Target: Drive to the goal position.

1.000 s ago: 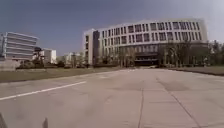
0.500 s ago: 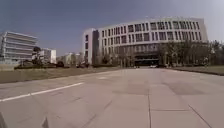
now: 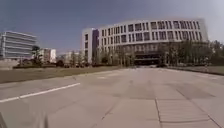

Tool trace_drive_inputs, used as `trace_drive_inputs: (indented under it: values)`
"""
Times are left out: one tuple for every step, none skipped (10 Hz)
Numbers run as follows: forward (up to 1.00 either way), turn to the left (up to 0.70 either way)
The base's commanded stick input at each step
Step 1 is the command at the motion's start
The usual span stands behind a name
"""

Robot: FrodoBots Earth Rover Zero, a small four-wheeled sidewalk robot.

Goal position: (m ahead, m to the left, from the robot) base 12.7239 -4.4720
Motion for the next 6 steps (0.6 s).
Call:
trace_drive_inputs:
  values:
    - [0.7,0.0]
    - [0.7,0.0]
    - [0.7,0.0]
    - [0.7,0.0]
    - [0.7,0.0]
    - [0.7,0.0]
